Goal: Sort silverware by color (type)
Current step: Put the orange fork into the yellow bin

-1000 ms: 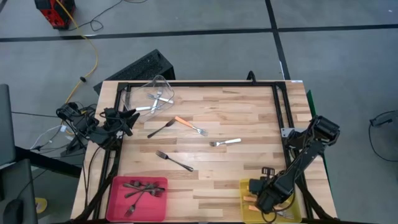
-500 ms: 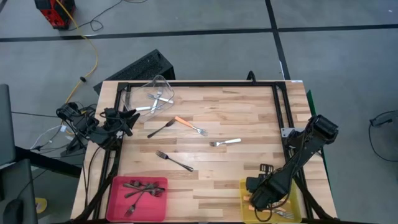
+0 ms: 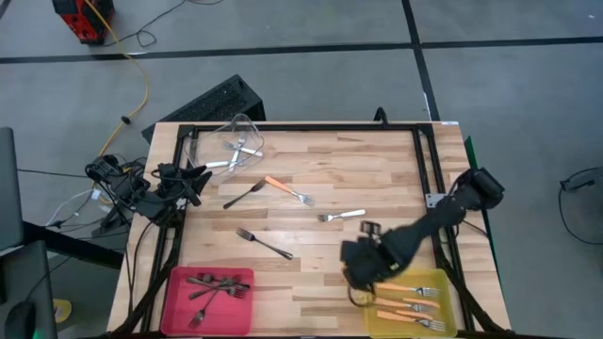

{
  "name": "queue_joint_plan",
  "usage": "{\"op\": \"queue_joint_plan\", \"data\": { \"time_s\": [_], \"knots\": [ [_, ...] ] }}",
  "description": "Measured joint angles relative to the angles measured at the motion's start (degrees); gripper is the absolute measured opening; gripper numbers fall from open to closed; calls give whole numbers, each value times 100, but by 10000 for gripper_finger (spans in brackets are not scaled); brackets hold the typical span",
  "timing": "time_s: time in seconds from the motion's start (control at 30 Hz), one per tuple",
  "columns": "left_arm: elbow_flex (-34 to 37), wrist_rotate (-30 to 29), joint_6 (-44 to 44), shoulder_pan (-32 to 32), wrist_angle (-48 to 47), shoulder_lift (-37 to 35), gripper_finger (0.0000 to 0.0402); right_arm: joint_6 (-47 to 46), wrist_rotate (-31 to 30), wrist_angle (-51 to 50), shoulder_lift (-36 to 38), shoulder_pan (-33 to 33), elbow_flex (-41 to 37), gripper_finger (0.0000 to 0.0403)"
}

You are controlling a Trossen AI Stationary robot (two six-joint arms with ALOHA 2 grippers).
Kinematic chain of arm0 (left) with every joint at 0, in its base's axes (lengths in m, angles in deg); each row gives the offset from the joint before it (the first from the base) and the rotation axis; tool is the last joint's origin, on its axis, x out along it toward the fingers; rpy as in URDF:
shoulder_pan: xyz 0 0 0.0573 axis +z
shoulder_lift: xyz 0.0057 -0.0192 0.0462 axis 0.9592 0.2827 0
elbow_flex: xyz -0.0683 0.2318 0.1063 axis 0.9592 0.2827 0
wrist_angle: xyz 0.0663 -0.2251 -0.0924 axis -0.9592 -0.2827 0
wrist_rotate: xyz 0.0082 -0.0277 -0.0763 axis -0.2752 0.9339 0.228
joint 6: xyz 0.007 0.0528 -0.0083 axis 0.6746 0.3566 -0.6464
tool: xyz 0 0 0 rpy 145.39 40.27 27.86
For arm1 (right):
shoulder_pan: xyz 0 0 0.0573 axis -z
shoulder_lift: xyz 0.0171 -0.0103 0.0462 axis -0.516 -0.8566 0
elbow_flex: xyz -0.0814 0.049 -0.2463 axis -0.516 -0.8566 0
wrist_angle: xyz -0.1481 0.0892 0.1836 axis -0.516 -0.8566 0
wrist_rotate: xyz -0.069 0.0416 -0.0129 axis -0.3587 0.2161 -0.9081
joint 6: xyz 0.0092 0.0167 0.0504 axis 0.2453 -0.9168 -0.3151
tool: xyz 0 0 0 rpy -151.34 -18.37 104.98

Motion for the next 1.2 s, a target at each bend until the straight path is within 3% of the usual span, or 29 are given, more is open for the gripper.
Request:
{"op": "queue_joint_plan", "data": {
  "time_s": [0.13, 0.37, 0.53, 0.83, 1.2],
  "knots": [
    [1, 12, 0, 0, 0, -1, 178, 965, -482, 638, 0, 575, 64, 169],
    [1, 116, 0, 0, -1, 0, 178, 2444, -503, 2161, -4, 1590, 21, 169],
    [1, 111, 1, 0, -2, -1, 178, 2713, -512, 3454, -7, 2203, 20, 169],
    [0, 89, 17, -1, -2, 1, 178, 3047, -629, 4338, -19, 3159, 20, 169],
    [1, 89, 21, -1, -2, 1, 178, 3609, -512, 4787, -1282, 3542, 182, 215]
  ]
}}
